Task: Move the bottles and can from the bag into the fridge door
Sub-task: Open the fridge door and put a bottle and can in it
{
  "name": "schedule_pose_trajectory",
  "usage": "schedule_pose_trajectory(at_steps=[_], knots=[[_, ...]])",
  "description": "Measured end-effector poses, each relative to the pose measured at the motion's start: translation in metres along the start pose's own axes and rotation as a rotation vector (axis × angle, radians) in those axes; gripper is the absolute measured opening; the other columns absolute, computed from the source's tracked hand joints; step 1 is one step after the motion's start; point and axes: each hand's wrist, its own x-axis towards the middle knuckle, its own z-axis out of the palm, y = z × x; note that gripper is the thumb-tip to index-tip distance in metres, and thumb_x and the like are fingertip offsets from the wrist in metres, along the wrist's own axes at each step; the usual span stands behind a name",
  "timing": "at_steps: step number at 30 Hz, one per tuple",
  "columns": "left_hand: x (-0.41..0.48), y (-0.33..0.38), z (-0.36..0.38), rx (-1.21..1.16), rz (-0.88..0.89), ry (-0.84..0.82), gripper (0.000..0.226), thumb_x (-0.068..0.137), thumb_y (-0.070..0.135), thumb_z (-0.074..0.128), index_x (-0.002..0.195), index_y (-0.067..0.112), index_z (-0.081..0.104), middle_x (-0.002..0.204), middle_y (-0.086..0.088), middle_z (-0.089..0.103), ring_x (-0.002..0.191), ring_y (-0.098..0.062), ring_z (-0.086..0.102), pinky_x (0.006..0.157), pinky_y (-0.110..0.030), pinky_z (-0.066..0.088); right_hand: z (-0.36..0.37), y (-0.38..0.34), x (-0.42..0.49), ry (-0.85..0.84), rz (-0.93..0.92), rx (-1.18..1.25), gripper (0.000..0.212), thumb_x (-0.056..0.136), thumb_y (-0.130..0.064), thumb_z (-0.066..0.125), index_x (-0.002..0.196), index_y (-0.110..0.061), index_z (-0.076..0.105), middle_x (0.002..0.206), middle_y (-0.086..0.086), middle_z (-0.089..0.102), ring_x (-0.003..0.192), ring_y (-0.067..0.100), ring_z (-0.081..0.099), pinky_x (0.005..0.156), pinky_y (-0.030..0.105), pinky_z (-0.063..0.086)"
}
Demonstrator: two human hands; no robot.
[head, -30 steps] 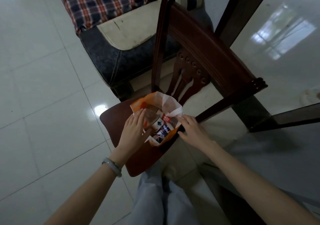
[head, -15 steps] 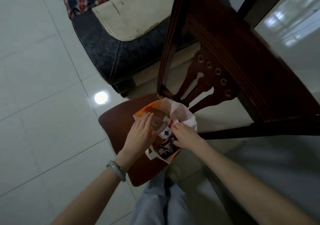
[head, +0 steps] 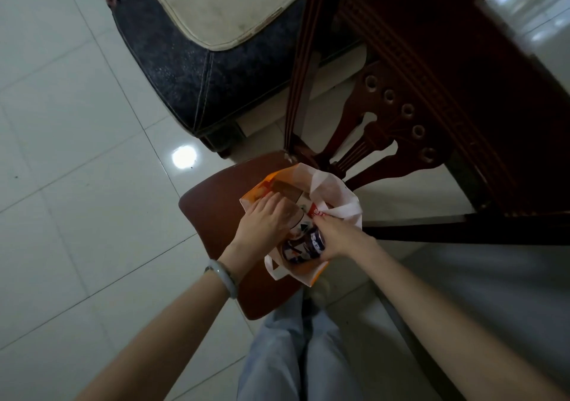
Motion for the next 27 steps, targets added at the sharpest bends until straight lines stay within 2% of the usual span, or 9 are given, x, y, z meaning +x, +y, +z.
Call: schedule_pose_trajectory(at_steps=[3, 8, 11, 13, 19, 21, 23, 25, 27], knots=[[0.009, -0.003, -0.005, 0.032, -0.042, -0.036, 0.056, 0.092, 0.026, 0.052, 0.141, 0.010, 0.031, 0.149, -0.009, 0.031, 0.139, -0.024, 0.025, 0.112, -0.036, 0.022, -0.019, -0.005, -0.019, 0.150, -0.028, 0.028, 0.068, 0.065, -0.024, 0.076, 0.122, -0.015, 0.041, 0.123, 0.007, 0.046, 0.112, 0.025, 0.048, 0.084, 0.040, 0.047], [0.034, -0.002, -0.007, 0.094, -0.053, -0.138, 0.049, 0.091, 0.025, 0.052, 0.136, 0.011, 0.038, 0.141, -0.007, 0.040, 0.130, -0.025, 0.038, 0.105, -0.037, 0.034, -0.039, -0.006, -0.047, 0.320, -0.070, 0.078, 0.077, 0.067, -0.021, 0.075, 0.133, -0.022, 0.036, 0.127, 0.002, 0.040, 0.122, 0.021, 0.035, 0.090, 0.037, 0.047], [0.046, 0.000, -0.009, 0.028, -0.132, -0.205, 0.034, 0.093, 0.023, 0.048, 0.125, 0.011, 0.048, 0.125, -0.009, 0.054, 0.108, -0.024, 0.056, 0.085, -0.032, 0.049, -0.045, -0.002, -0.056, 0.381, -0.075, 0.096, 0.077, 0.068, -0.020, 0.073, 0.135, -0.020, 0.035, 0.131, 0.001, 0.039, 0.125, 0.021, 0.033, 0.094, 0.037, 0.046], [0.051, 0.000, -0.005, 0.054, -0.126, -0.277, 0.025, 0.095, 0.016, 0.046, 0.117, 0.010, 0.054, 0.112, -0.009, 0.060, 0.095, -0.023, 0.061, 0.075, -0.029, 0.052, -0.047, 0.003, -0.060, 0.418, -0.066, 0.111, 0.076, 0.069, -0.018, 0.072, 0.135, -0.018, 0.035, 0.133, 0.001, 0.039, 0.124, 0.020, 0.033, 0.093, 0.035, 0.044], [0.048, -0.013, 0.009, 0.122, -0.125, -0.373, 0.039, 0.094, 0.013, 0.047, 0.132, 0.011, 0.043, 0.120, -0.007, 0.057, 0.100, -0.021, 0.060, 0.085, -0.027, 0.050, -0.035, 0.010, -0.063, 0.486, -0.063, 0.154, 0.075, 0.068, -0.019, 0.073, 0.134, -0.016, 0.037, 0.130, 0.003, 0.044, 0.119, 0.021, 0.038, 0.092, 0.034, 0.045], [0.045, -0.017, 0.004, 0.142, -0.088, -0.363, 0.043, 0.092, 0.010, 0.050, 0.133, 0.011, 0.040, 0.121, -0.008, 0.055, 0.098, -0.019, 0.059, 0.078, -0.024, 0.049, -0.033, 0.007, -0.064, 0.511, -0.063, 0.168, 0.075, 0.067, -0.019, 0.074, 0.133, -0.016, 0.038, 0.129, 0.003, 0.046, 0.118, 0.020, 0.040, 0.092, 0.033, 0.045], [0.038, -0.023, -0.001, 0.142, -0.033, -0.350, 0.049, 0.090, 0.011, 0.053, 0.136, 0.012, 0.036, 0.132, -0.010, 0.048, 0.112, -0.023, 0.053, 0.086, -0.029, 0.050, -0.033, 0.004, -0.067, 0.536, -0.066, 0.177, 0.075, 0.067, -0.018, 0.074, 0.132, -0.015, 0.038, 0.129, 0.003, 0.047, 0.119, 0.020, 0.040, 0.092, 0.031, 0.043], [0.030, -0.026, -0.010, 0.152, 0.047, -0.323, 0.046, 0.089, 0.017, 0.057, 0.132, 0.014, 0.041, 0.136, -0.009, 0.044, 0.123, -0.025, 0.045, 0.097, -0.034, 0.045, -0.036, 0.000, -0.073, 0.537, -0.064, 0.188, 0.075, 0.067, -0.017, 0.074, 0.133, -0.014, 0.037, 0.130, 0.004, 0.046, 0.120, 0.021, 0.039, 0.094, 0.031, 0.042], [0.022, -0.026, -0.019, 0.102, 0.130, -0.288, 0.039, 0.087, 0.025, 0.059, 0.123, 0.014, 0.048, 0.126, -0.009, 0.052, 0.117, -0.024, 0.048, 0.093, -0.035, 0.047, -0.040, -0.003, -0.079, 0.536, -0.061, 0.189, 0.075, 0.068, -0.016, 0.074, 0.133, -0.013, 0.037, 0.131, 0.005, 0.045, 0.122, 0.022, 0.038, 0.095, 0.032, 0.042]])
